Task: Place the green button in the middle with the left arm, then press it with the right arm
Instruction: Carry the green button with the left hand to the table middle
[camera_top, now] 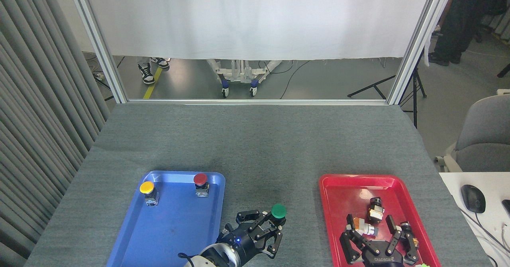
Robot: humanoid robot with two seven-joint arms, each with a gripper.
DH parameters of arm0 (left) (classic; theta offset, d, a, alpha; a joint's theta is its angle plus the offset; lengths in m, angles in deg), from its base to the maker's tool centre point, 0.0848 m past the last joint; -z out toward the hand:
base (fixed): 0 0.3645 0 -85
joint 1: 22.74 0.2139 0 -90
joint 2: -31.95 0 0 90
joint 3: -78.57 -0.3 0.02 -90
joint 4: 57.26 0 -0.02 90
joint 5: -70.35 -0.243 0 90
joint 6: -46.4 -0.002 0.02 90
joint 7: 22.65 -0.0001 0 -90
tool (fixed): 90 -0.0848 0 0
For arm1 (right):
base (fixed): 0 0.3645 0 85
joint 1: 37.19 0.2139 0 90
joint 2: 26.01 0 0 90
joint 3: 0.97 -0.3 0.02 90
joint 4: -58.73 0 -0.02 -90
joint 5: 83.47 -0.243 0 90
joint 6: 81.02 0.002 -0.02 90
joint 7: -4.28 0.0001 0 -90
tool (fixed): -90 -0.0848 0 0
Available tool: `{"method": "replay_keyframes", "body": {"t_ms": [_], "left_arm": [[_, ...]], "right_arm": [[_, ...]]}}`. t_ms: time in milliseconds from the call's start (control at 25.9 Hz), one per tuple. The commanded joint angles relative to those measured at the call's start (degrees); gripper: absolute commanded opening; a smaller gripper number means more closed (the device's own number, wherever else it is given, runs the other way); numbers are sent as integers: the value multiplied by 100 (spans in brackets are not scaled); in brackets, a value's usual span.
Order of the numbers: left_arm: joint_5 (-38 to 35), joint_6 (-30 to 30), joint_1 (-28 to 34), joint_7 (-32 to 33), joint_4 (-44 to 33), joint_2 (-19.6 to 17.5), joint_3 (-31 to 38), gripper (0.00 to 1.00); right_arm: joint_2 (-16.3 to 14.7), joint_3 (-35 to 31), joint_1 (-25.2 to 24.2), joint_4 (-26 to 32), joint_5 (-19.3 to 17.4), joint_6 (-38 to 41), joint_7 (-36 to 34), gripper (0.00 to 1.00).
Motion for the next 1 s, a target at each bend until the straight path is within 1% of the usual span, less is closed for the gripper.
{"method": "replay_keyframes", "body": {"t_ms": [0,39,77,116,154,232,309,347,386,463,733,810,887,965], "left_arm": [[3,-3,38,2,34,-26,-16,12],[3,-3,38,-7,42,-26,-16,15],[3,-3,47,-7,42,-26,-16,20],[3,-12,47,-16,42,-26,-16,32],[12,-21,47,-25,42,-18,-16,41],[12,-21,47,-25,42,-9,-16,48],[29,-47,47,-51,42,0,-7,65],[30,-47,73,-69,42,0,-7,77],[30,-56,100,-77,42,9,-7,96],[38,-47,108,-86,34,9,-7,98],[82,-64,152,-69,-133,9,10,99],[73,-161,302,-51,-414,0,37,99],[73,-407,548,-25,-924,-70,54,99],[91,-662,829,-16,-1443,-255,116,99]], "right_arm": [[-12,0,2,0,2,-5,0,100],[-21,0,2,0,-7,-5,0,100],[-21,0,2,0,-7,-5,0,100],[-21,0,-7,0,-7,-5,0,100],[-21,0,-7,0,-7,-5,0,100],[-21,0,-7,0,-7,-5,0,100],[-21,0,2,0,-7,-14,0,100],[-21,0,2,0,-7,-14,0,100],[-21,0,2,0,-7,-5,0,100],[-3,0,-7,0,-7,-5,0,100],[5,0,-7,-18,2,-14,0,100],[5,9,2,-35,2,-5,0,100],[14,27,-7,-36,2,21,9,100],[23,106,2,-44,2,-5,18,99]]}}
